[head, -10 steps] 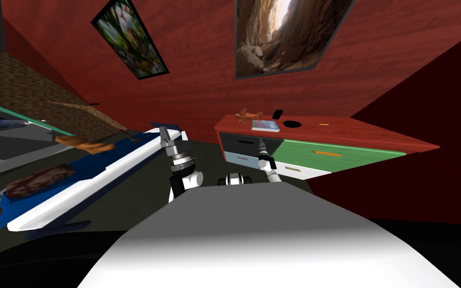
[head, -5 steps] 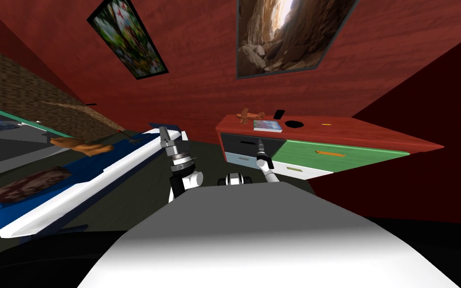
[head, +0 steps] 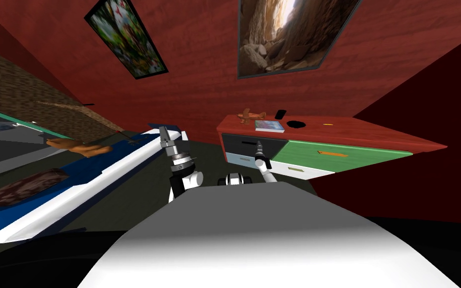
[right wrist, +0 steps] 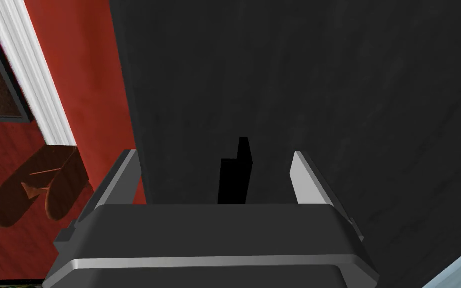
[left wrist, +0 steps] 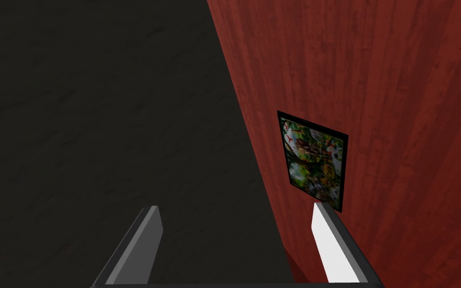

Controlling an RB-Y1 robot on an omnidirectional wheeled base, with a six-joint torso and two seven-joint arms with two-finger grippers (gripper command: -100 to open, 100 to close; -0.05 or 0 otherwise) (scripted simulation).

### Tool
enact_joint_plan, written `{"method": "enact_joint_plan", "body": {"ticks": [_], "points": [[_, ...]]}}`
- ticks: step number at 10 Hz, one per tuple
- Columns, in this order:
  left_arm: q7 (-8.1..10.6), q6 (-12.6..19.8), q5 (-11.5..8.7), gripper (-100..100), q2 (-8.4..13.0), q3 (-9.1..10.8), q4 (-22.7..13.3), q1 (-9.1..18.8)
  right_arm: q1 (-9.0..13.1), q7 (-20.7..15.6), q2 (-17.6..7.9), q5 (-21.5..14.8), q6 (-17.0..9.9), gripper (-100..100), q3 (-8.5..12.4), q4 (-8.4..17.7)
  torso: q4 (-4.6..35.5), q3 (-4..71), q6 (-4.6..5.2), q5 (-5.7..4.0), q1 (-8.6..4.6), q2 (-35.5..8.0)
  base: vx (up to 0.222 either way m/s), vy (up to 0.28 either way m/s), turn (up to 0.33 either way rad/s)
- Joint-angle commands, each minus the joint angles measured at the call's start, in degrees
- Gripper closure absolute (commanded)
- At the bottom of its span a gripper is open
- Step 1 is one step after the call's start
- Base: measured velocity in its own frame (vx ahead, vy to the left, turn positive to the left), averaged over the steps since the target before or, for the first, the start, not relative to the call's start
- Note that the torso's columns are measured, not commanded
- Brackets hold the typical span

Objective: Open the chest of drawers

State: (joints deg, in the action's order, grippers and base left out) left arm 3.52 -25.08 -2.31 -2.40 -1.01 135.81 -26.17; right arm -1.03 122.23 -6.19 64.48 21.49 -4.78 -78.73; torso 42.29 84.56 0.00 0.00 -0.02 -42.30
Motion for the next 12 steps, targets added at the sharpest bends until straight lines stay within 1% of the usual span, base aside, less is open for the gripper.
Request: {"method": "enact_joint_plan", "body": {"ticks": [1,3,4,5,6,7,8,9,12], "points": [[0.0,0.0,0.0,0,0.0,0.0,0.0,0.0,0.67,3.87,2.33,1.86,-0.25,-100,-0.14,1.59,0.0,0.0,0.0,-0.01,-0.01,0.0,0.021,0.046,-0.019],[0.0,0.0,0.0,0,0.0,0.0,0.0,0.0,1.05,5.73,4.69,2.82,-0.41,-100,-0.21,2.44,-0.01,0.02,0.0,0.02,0.07,0.03,0.024,0.042,-0.014],[0.0,0.0,0.0,0,0.0,0.0,0.0,0.0,0.84,4.92,3.97,2.53,-0.47,-100,-0.19,2.05,-0.01,0.02,0.0,0.0,0.0,0.03,0.011,0.016,0.0],[0.0,0.0,0.0,0,0.0,0.0,0.0,0.0,-0.24,2.45,1.17,4.43,2.48,-100,-3.12,5.04,0.0,-0.01,0.01,-0.02,-0.08,-0.01,0.112,0.12,0.107],[0.0,0.0,0.0,0,-0.01,-0.01,0.0,-0.01,-0.24,0.06,-0.03,4.43,2.73,-100,-3.69,5.36,-0.06,0.14,-0.02,0.05,0.26,0.26,0.142,0.187,0.046],[0.0,0.0,0.0,0,-0.01,-0.01,0.01,-0.01,-0.24,-1.8,-0.49,4.43,3.96,-100,-5.26,6.78,-0.09,0.18,-0.01,0.11,0.38,0.29,0.078,0.109,-0.025],[0.0,0.0,0.0,0,-0.01,-0.01,0.01,-0.01,-0.24,-3.14,-0.49,4.43,5.52,-100,-6.56,8.36,-0.06,0.03,-0.06,-0.02,0.0,0.04,0.022,0.013,-0.055],[0.0,0.0,0.0,0,0.0,0.0,0.0,0.0,-0.24,-4.16,-0.49,4.43,5.52,-100,-6.56,9.48,-0.3,0.02,-0.31,-0.32,-0.31,0.1,-0.011,-0.019,0.023],[0.0,0.0,0.0,0,0.0,0.0,0.0,0.0,-0.24,-8.87,-0.49,4.43,5.52,-100,-6.56,9.48,-0.64,0.41,-0.13,-0.33,-0.21,0.74,-0.017,-0.014,0.007]]}}
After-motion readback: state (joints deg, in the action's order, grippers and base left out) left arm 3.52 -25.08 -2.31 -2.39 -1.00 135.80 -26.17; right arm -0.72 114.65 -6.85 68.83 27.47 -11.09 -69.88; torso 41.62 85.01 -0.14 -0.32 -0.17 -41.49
